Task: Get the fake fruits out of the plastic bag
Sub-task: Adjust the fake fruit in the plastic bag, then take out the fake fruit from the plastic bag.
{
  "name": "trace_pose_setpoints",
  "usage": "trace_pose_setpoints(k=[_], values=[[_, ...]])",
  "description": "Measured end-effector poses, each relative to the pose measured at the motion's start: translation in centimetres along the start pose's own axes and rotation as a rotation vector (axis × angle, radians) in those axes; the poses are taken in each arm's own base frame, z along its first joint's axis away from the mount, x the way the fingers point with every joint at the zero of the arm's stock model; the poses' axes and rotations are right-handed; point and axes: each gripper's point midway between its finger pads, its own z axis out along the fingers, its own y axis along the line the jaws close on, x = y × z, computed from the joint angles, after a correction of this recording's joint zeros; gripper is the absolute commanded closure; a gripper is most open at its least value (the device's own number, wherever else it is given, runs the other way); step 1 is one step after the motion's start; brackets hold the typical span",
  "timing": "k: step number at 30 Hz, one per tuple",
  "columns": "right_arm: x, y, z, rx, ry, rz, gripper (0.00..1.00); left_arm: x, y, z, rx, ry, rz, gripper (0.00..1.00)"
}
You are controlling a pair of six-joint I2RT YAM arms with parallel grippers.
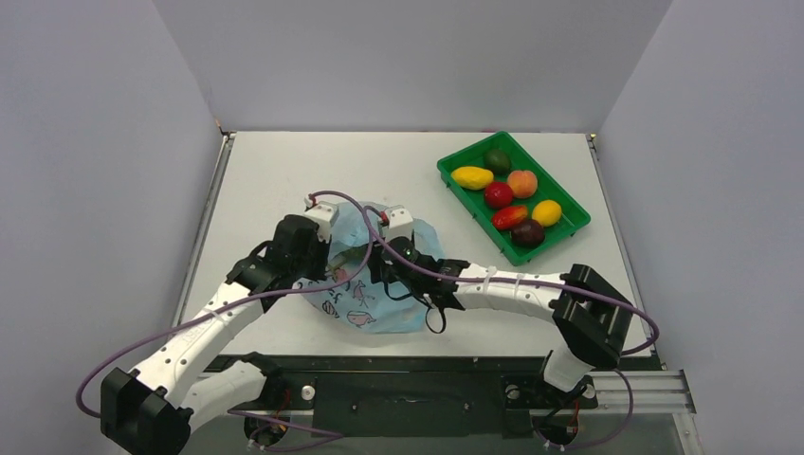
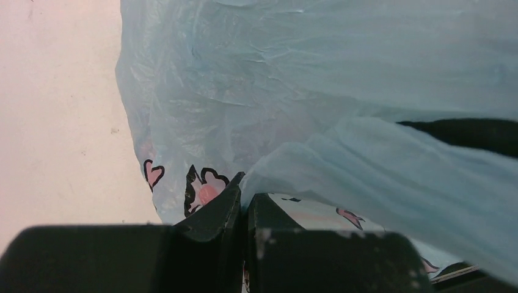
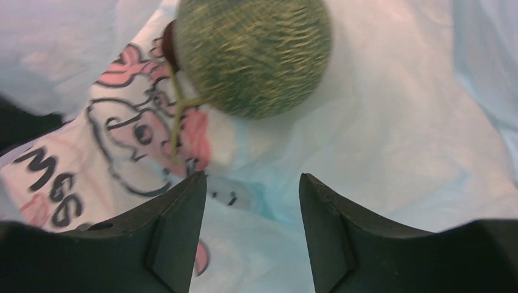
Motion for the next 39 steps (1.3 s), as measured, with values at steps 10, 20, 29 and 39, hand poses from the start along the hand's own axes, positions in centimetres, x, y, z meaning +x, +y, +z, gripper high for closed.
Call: trace_pose_setpoints(k=[10,20,29,39], values=[[-2.1,5.1,1.6,-0.028,-0.106,-0.01,0.31,-0.8,0.8,-1.1,-0.041,-0.074,-0.01,1.0],[-4.3,4.6,5.3,0.117,-0.235,-0.147,0.23,-0.7,0.4,-1.3,-0.064,-0.085,0.026,1.0],[-5.3,2.9,7.6,0.177,-0.246,-0.21,0.2,-0.8,1.1,-1.3,-0.1,-0.091,0.026,1.0],[-5.9,0.7,9.8,0.134,-0.26,-0.126,0.34,-0.7,1.2,-1.2,-0.103,-0.084,0.042,1.0]])
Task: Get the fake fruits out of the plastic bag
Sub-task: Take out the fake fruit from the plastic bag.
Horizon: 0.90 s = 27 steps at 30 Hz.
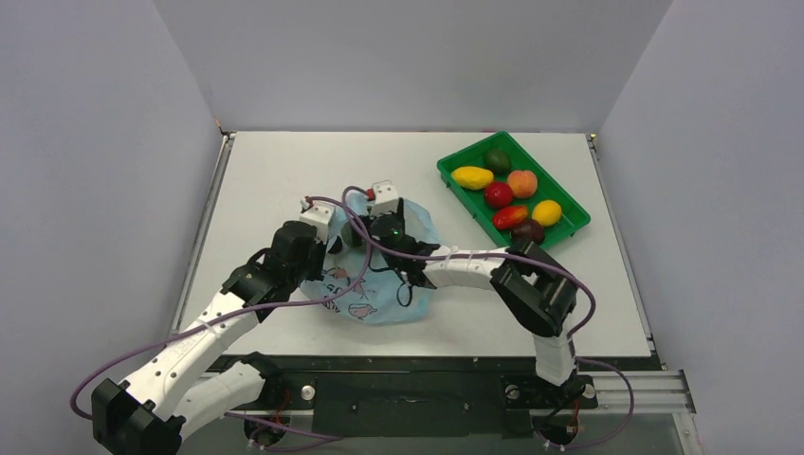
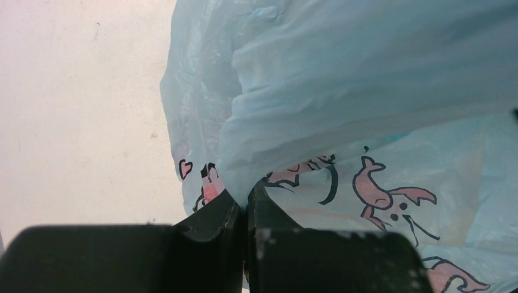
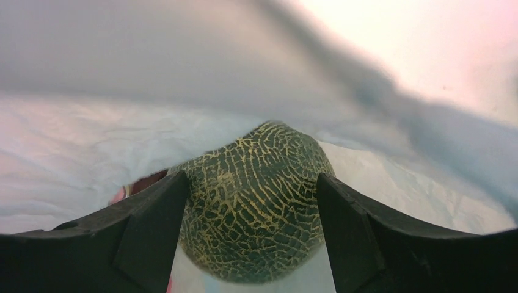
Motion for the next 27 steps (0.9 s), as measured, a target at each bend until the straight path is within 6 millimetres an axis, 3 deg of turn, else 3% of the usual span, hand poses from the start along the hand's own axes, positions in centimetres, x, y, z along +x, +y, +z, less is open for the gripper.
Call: trace_pose_setpoints(k=[5,7,9,11,14,18,21,24,27], values=[[1.9,-4.6,-2.7,-0.198,0.027,0.257,0.33,0.0,-0.1,0.0,0.004,-0.002,0.003,1.0],[5.1,-7.4,-4.6,-0.224,0.1,0.33,0.32,0.1,-0.3,0.1,0.008,0.004,0.006,1.0],[8.8,-8.6,-6.4,-0.21,0.205,0.35,0.32,0.4,-0.6,0.5,0.019,0.022,0.013,1.0],[11.3,-7.8,-8.4,-0.217,0.306,0.325,0.32,1.0,-1.0,1.0,0.033,0.052,0.024,1.0],[9.9,-5.0,-10.2,-0.273,0.311,0.277,0.33,1.8,-1.4,1.6,0.045,0.093,0.038,1.0],[4.8,-0.6,-11.0,-0.336,0.204,0.215,0.39,1.8,-1.7,1.6,0.055,0.094,0.041,1.0],[2.7,1.6,-11.5,-0.37,0.161,0.206,0.48,1.6,-1.7,1.4,0.059,0.083,0.039,1.0],[2.3,2.8,-11.2,-0.379,0.147,0.209,0.55,1.4,-1.8,1.2,0.064,0.071,0.038,1.0],[3.3,3.9,-9.9,-0.37,0.166,0.197,0.61,1.3,-1.8,1.2,0.064,0.07,0.037,1.0]])
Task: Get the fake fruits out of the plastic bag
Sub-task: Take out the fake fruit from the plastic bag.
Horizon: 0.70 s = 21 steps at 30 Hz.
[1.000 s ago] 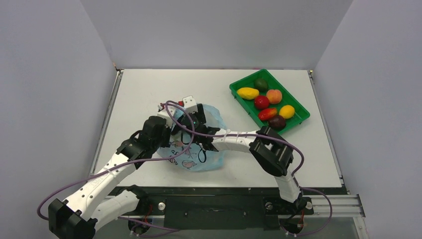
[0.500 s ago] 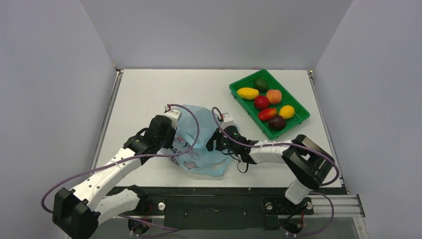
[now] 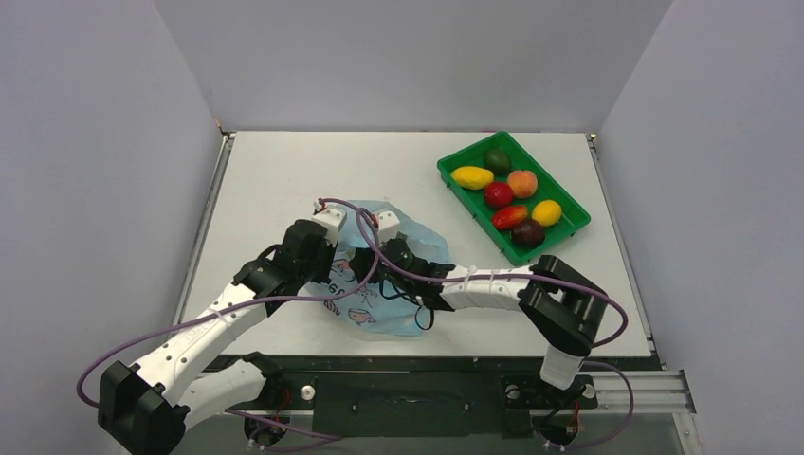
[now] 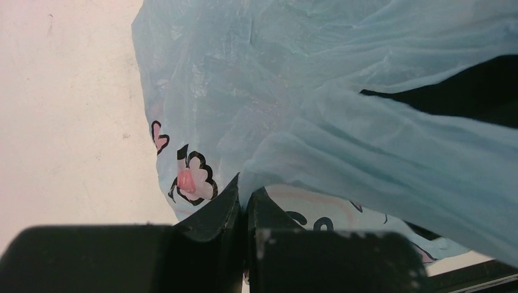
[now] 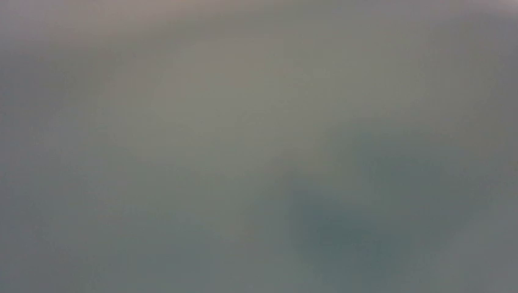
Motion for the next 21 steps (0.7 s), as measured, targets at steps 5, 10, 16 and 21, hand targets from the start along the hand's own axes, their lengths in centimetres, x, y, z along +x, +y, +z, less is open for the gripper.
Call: trace_pose_setpoints(k=[5,10,16,21], values=[[1.0,0.7,3.3,0.014,0.019,-0.012,0.6,0.0,0.0,0.0,-0.001,0.001,-0.002,1.0],[-0.4,0.6,6.0,0.065,-0.034,-0.028,0.54,0.0,0.0,0.0,-0.001,0.001,-0.003,1.0],[-1.1,-0.1,8.4,0.133,-0.072,-0.075,0.52,0.0,0.0,0.1,-0.001,0.001,-0.003,1.0],[-0.6,-0.7,10.0,0.152,-0.066,-0.089,0.5,0.4,-0.1,0.5,-0.004,0.021,0.002,1.0]])
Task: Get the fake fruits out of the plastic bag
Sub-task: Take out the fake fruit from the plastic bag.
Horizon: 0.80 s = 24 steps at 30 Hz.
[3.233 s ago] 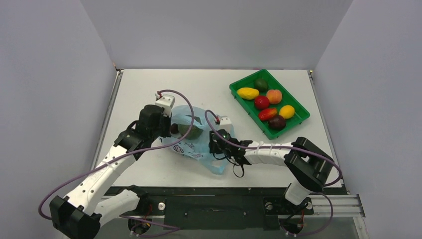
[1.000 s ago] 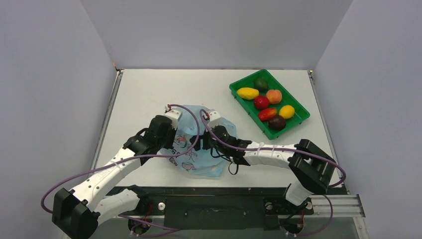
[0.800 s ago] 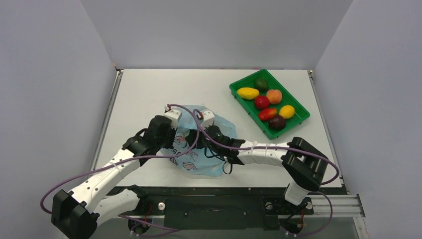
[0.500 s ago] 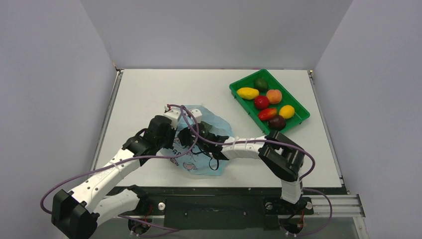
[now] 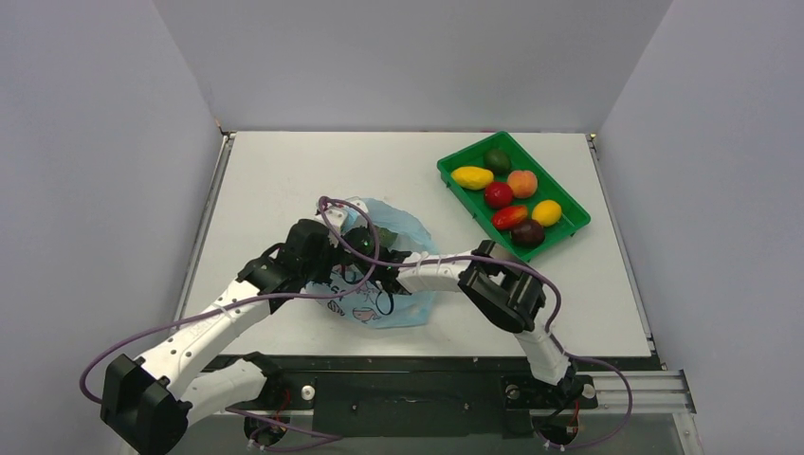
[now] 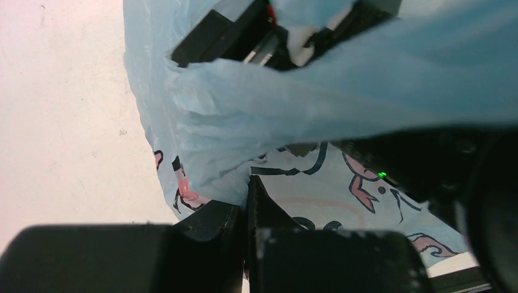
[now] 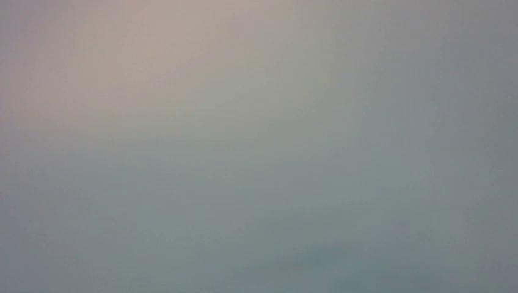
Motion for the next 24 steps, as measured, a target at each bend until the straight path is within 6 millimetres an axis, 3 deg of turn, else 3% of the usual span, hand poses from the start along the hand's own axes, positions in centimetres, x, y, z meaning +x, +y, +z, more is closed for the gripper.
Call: trace_pose_setpoints(k=[7,14,16,20,21,24], values=[[1.2,0.3,2.2,0.003,0.019,0.001,0.5,0.5,0.8,0.3,-0.041,0.023,-0.01,1.0],[4.6,-0.2,3.6,0.019,0.081,-0.019,0.5,0.6,0.6,0.4,-0.034,0.029,-0.007,1.0],[4.7,-0.2,3.7,0.016,0.08,-0.02,0.5,0.6,0.5,0.5,-0.033,0.031,-0.006,1.0],[4.7,-0.2,3.7,0.013,0.081,-0.022,0.62,0.6,0.5,0.5,-0.034,0.032,-0.006,1.0],[4.8,-0.1,3.7,0.011,0.083,-0.024,0.72,0.6,0.5,0.5,-0.033,0.032,-0.006,1.0],[4.9,-0.2,3.7,0.002,0.093,-0.034,0.88,0.7,0.5,0.6,-0.03,0.036,-0.005,1.0]])
